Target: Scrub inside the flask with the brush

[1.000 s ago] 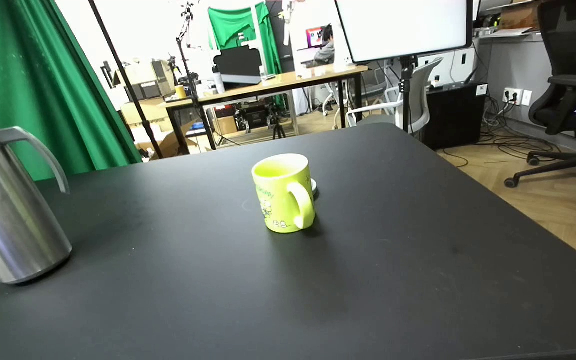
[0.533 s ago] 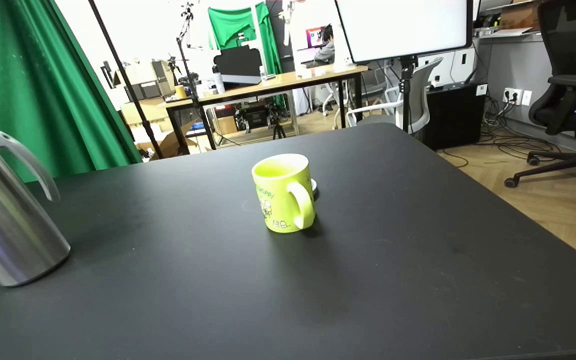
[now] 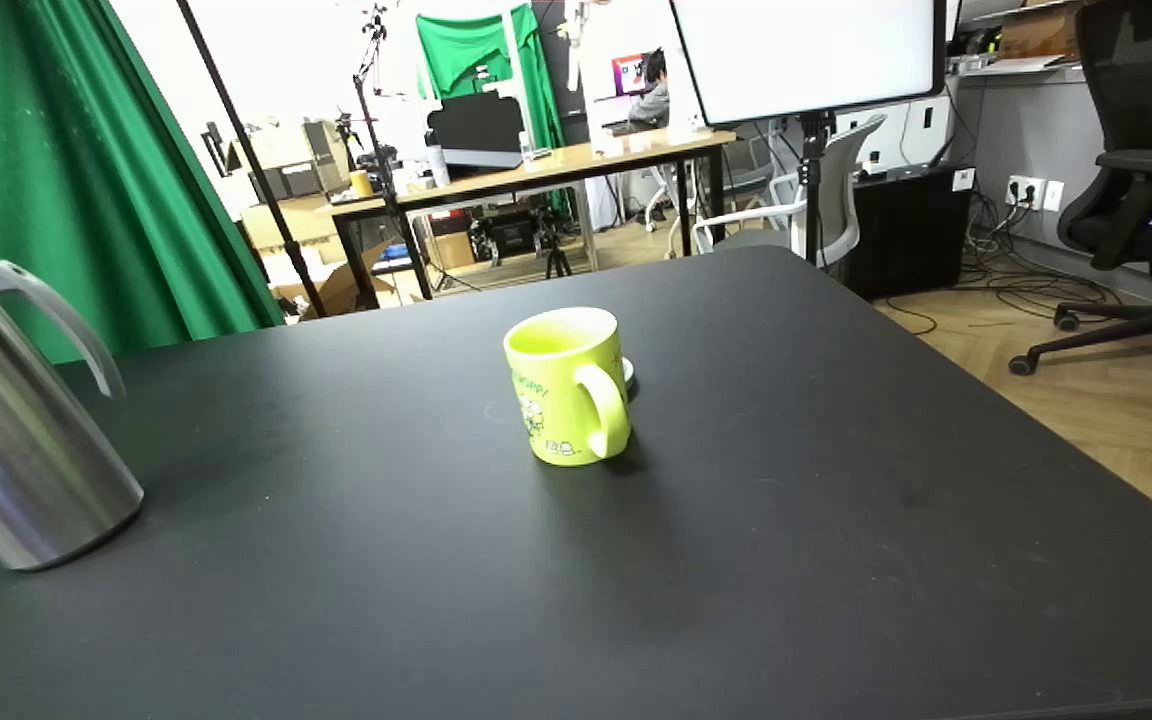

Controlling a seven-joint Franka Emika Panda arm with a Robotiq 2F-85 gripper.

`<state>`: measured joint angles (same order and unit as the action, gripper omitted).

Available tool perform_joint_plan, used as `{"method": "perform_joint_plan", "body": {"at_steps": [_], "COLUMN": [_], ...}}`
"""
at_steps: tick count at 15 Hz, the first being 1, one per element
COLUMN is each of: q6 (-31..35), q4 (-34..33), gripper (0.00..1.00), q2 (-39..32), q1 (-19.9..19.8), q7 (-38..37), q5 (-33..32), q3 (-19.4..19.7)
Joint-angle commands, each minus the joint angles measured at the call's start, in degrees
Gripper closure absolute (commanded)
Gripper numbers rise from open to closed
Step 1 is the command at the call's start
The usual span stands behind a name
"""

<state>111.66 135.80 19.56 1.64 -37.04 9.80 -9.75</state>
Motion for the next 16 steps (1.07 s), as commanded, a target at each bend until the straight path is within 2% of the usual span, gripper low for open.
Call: {"method": "perform_joint_plan", "body": {"at_steps": [1,4,7,16], "q6": [-5.36,-7.45,-7.24,-0.26], "q4": [-0.04,-0.47,-1.2,-2.01], "gripper": [0.96,0.96,0.96,0.96], "q2": [7.54,10.96,10.39,-2.0], "q1": [0.88,0.63,-0.49,-2.93], "q7": [-1.64,-1.09,-1.3,-1.71], "q5": [-0.81,-0.64,-0.48,-0.75], "q3": [-0.87,-1.44,-1.44,-0.32]}}
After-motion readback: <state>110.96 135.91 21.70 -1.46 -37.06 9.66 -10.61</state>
